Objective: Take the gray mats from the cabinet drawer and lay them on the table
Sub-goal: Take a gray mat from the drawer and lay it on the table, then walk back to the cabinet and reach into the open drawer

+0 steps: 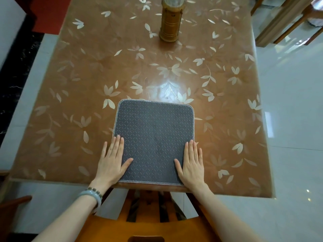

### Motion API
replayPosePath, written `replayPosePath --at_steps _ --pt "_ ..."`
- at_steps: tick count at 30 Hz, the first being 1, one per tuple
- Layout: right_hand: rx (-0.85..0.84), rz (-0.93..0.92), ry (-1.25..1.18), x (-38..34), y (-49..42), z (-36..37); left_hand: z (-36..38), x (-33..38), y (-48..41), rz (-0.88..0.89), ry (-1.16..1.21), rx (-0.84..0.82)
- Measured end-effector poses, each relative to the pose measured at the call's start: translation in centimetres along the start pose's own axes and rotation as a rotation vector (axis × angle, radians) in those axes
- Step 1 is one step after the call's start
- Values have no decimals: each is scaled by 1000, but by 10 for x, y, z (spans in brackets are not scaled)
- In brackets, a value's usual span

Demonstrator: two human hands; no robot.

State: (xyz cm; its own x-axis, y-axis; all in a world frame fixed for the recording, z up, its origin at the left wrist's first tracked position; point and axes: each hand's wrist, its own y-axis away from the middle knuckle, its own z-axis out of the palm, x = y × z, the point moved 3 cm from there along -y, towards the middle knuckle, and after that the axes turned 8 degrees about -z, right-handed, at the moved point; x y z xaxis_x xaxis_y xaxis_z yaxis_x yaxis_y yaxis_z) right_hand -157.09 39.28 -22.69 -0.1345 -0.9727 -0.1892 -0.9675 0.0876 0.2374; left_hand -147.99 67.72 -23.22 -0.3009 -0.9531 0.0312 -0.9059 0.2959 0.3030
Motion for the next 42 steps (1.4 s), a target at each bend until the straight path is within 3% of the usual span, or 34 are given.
replayPosePath --at_steps 3,8,17,20,25,27,30,34,38,42 --pt "-14 -12 6 -8 1 -6 -4 7 5 1 -2 20" --pt "-53 -195 17 -53 5 -2 2 62 28 195 28 11" --pt "-152 -228 30 -60 5 6 3 70 30 151 -63 -65" --pt "-263 -219 22 -67 1 -8 -14 75 31 125 -56 -133" --pt "-580 -146 -276 -79 -31 -93 -82 75 39 -121 405 -471" --pt "-581 -186 -366 -88 -38 -143 -116 64 48 -201 695 -498" --pt "-439 -306 -421 -107 -37 -209 -167 44 64 -178 1045 -315" --pt "-330 -457 -552 -144 -24 -259 -218 12 105 -192 1321 5" --pt "-243 -625 -696 -202 -5 -283 -239 -30 152 -246 1450 312" --pt "-230 -746 -865 -273 15 -281 -235 -81 198 -292 1505 479"
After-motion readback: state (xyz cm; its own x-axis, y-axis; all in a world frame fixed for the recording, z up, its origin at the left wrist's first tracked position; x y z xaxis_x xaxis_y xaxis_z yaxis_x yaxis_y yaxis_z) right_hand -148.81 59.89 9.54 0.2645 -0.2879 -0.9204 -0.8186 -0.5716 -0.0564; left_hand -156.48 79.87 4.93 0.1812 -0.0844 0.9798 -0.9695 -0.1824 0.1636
